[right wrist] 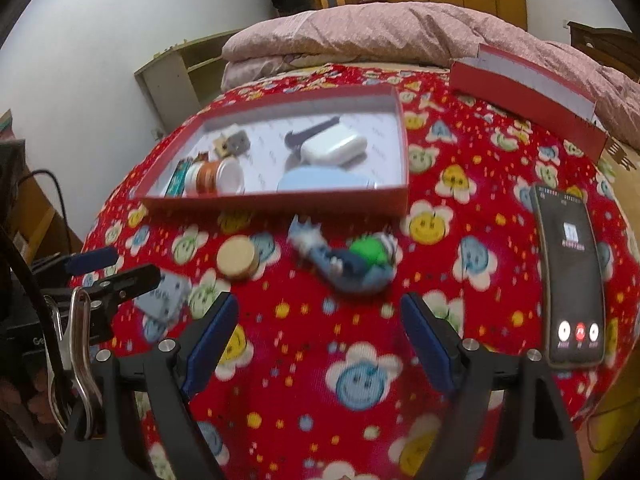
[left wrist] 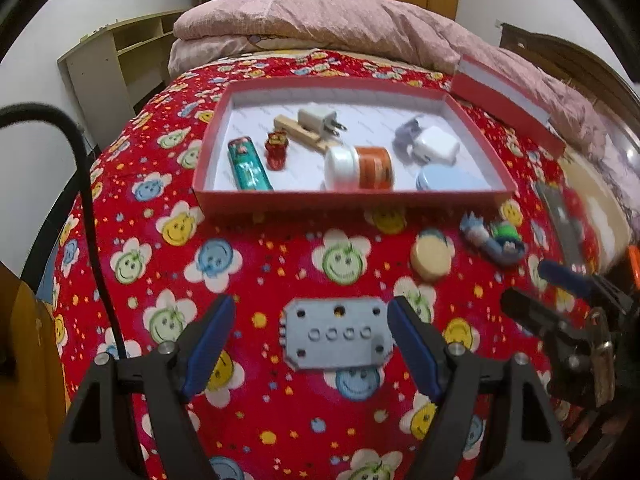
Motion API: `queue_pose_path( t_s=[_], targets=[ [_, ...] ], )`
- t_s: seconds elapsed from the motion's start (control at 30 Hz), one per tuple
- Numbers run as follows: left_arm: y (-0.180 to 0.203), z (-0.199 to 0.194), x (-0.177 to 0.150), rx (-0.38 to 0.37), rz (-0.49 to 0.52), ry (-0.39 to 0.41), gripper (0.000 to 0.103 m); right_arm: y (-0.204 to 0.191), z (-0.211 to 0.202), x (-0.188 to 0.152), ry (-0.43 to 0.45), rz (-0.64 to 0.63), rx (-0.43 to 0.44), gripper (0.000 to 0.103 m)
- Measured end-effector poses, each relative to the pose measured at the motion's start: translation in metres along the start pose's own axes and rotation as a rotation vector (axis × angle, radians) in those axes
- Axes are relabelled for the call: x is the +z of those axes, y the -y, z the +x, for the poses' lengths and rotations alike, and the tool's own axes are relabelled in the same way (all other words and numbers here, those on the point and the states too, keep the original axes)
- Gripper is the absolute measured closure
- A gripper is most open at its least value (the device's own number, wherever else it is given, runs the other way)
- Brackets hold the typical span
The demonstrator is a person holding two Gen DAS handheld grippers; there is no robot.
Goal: Organize rigid objects
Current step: 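Withdraw both grippers from the tray toward the remaining items, then grasp the grey perforated plastic plate with the left gripper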
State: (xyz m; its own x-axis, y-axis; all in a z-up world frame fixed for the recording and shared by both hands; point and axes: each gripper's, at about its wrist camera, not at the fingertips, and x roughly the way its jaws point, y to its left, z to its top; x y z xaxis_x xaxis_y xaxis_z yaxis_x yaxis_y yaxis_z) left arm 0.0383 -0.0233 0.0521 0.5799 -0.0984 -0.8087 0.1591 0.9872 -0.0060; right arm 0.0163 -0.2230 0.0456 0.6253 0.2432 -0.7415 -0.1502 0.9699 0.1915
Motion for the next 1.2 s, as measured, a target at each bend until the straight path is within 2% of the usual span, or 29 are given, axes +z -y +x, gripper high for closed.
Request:
queue_pose_path(
  t_s=[0.27, 0.4, 0.6, 0.8, 0.97, 1.03, 1.2],
  targets=[
    [0.012, 0.016, -0.011, 0.028, 0.031, -0.039, 0.021, 0.004, 0.001, -0.013, -0.011, 0.008, 0.002, 0.019],
    [0.015, 0.017, -0.013, 0.041, 0.037, -0.023, 0.015, 0.006, 0.002, -0.017, -0.014, 0.011, 0.004, 0.019],
    [0.018, 0.02, -0.018, 0.025, 0.045, -0.047, 0.014, 0.007, 0.004, -0.02, -0.008, 0.008, 0.006, 0.018],
    [0.022, 0.005, -0.023, 0.07, 0.082, 0.023, 0.014, 0.008, 0.004, -0.021, -0.003, 0.012, 0.014, 0.018],
    [0.033, 0.001, -0.024, -0.018, 0.112, 0.008, 0.014, 0.008, 0.004, -0.021, -0.003, 0.016, 0.016, 0.018],
    [0.037, -0.001, -0.027, -0.022, 0.129, 0.006, 0.014, 0.009, 0.003, -0.021, -0.004, 0.021, 0.019, 0.019],
    [0.046, -0.001, -0.027, -0.086, 0.129, -0.004, 0.014, 0.015, -0.004, -0.02, 0.002, 0.037, 0.009, 0.019]
  ],
)
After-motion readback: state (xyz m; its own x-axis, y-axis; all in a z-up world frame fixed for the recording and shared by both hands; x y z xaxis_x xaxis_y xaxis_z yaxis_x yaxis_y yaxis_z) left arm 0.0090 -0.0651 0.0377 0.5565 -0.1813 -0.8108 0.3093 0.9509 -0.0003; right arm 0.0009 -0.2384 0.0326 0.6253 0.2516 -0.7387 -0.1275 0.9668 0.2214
